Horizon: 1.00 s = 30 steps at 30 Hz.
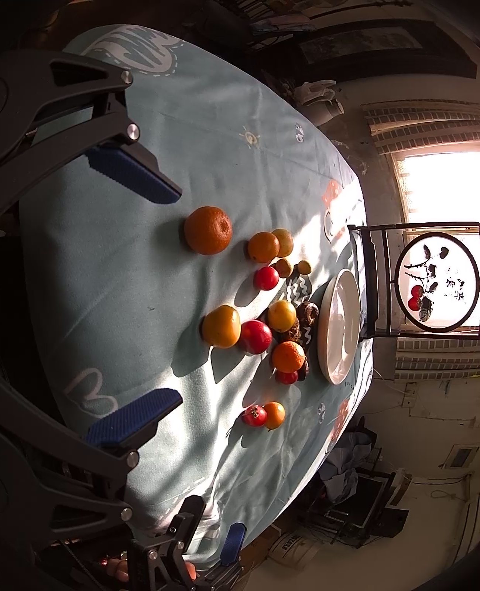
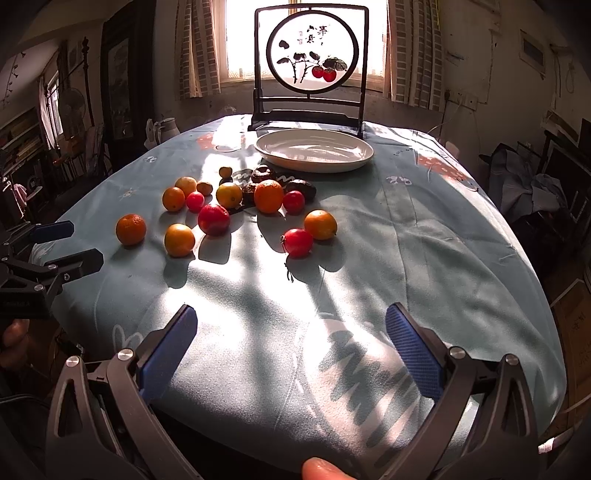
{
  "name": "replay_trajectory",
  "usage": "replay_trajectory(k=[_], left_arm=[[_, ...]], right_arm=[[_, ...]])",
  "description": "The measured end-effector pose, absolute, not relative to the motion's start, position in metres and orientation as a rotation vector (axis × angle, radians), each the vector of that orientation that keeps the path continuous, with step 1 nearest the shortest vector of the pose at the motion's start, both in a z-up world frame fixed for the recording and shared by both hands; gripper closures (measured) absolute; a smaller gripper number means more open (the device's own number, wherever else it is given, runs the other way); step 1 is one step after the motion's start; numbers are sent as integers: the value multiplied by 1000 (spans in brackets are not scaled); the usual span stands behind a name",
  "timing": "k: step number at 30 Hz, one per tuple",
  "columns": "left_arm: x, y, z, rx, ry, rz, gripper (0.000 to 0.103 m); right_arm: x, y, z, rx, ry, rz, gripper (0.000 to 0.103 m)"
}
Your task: Organize fruits
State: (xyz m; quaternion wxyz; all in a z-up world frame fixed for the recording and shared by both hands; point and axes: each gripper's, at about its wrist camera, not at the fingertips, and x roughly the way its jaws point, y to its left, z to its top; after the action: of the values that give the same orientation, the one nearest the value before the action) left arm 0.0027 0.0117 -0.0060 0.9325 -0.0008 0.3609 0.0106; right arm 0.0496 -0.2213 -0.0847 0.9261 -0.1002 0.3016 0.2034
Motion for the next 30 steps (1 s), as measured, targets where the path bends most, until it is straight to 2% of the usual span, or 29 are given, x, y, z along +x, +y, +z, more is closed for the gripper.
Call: replay_trajectory(k=[30], left_arm=[[-1,10,-7,3,738,30,2]], right_arm=[[44,-220,-86,-203,612,423,1]])
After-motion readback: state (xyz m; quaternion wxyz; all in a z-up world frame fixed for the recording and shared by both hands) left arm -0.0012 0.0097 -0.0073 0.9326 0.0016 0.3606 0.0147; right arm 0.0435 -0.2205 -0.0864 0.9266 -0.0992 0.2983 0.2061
